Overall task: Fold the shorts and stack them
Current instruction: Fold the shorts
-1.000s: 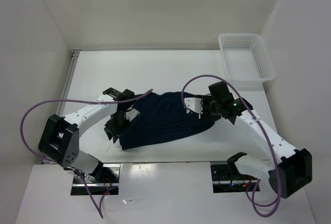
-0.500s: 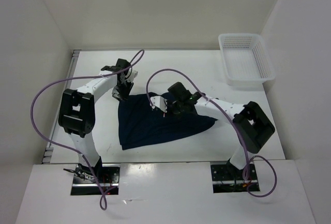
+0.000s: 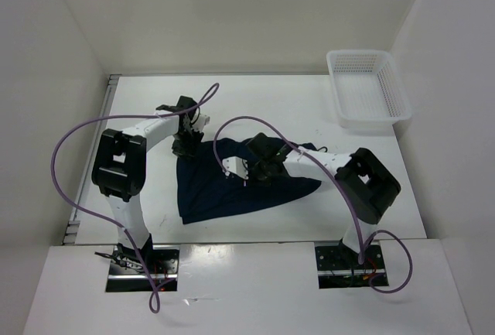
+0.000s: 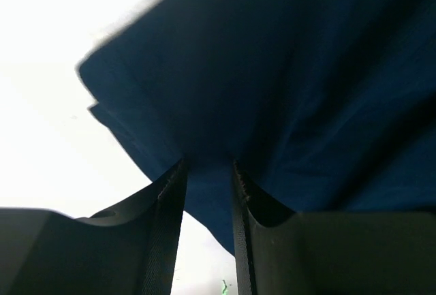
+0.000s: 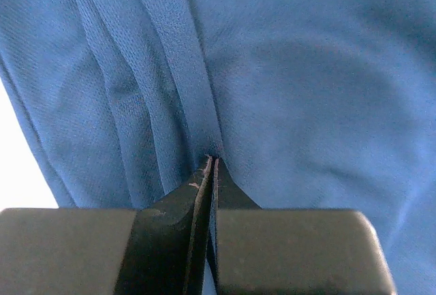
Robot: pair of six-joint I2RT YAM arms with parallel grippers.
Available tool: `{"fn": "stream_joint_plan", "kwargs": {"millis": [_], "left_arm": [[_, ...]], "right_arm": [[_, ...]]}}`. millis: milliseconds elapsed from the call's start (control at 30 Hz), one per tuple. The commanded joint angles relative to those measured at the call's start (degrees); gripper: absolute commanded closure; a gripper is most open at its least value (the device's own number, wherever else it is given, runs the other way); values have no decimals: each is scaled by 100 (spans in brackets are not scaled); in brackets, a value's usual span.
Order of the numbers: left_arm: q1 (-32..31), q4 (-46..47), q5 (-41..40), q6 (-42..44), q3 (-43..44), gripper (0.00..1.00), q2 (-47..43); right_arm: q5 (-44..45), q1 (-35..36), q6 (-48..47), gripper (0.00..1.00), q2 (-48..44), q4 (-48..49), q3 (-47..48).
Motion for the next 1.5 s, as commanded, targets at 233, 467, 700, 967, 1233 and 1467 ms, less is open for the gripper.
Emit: {"fn": "stream_joint_plan", "kwargs": {"millis": [233,467,700,967,1233,1467], "left_arm": [[-15,-10,1,21,-158,60,232],[38,43,-244,21,-263,62,654],[143,43,-298,21,-263,64,707],[266,95,-350,21,-325,64,707],[266,96,-508,21,-325,64,707],[380,96,-676,21,-141,64,777]], "right_arm": [[565,157,-436,97,309,-96,29],[574,543,-830,100,-183,-605,-427],[627,605,-909,100,-465,-894,-752],[733,956,-883,100,-993,-1167,-1025],[733,1044,-769,100,-1072,-912,-1333],[671,1044,-699,100,-1527,-1141,-1525]]}}
